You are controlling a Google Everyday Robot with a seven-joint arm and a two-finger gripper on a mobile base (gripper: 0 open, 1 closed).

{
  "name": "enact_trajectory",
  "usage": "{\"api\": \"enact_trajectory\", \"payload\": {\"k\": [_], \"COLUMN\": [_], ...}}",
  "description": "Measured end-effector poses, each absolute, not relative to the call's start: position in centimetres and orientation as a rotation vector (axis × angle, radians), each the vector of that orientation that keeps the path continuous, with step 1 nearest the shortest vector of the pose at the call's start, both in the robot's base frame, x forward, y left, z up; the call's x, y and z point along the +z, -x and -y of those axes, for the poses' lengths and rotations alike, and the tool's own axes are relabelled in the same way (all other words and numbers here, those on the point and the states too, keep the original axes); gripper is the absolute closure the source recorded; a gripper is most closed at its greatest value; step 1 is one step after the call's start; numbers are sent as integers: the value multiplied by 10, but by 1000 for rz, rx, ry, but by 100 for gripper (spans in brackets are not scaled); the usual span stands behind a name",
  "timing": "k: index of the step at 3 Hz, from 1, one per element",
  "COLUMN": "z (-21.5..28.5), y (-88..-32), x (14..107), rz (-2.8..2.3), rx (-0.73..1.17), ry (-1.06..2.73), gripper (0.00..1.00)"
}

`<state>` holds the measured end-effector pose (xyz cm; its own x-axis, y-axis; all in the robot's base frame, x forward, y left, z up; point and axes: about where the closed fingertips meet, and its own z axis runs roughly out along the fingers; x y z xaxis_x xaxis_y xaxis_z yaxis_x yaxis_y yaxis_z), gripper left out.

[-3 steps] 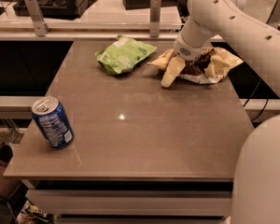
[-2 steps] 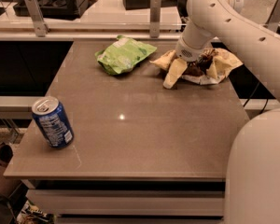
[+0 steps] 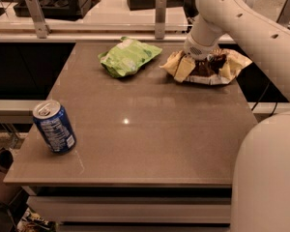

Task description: Move brown chip bag near pepsi can

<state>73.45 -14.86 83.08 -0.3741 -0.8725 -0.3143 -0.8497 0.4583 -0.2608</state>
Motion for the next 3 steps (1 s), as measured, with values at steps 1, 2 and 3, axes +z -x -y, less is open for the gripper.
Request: {"api": "enact_trajectory", "payload": {"k": [1, 2, 3], "z": [149, 149, 148], "y": [-735, -734, -733], "x": [835, 836, 841], "rz": [-2307, -2307, -2282], "rx": [-77, -76, -53], "ry": [1447, 1448, 1454], "gripper": [88, 100, 100]}}
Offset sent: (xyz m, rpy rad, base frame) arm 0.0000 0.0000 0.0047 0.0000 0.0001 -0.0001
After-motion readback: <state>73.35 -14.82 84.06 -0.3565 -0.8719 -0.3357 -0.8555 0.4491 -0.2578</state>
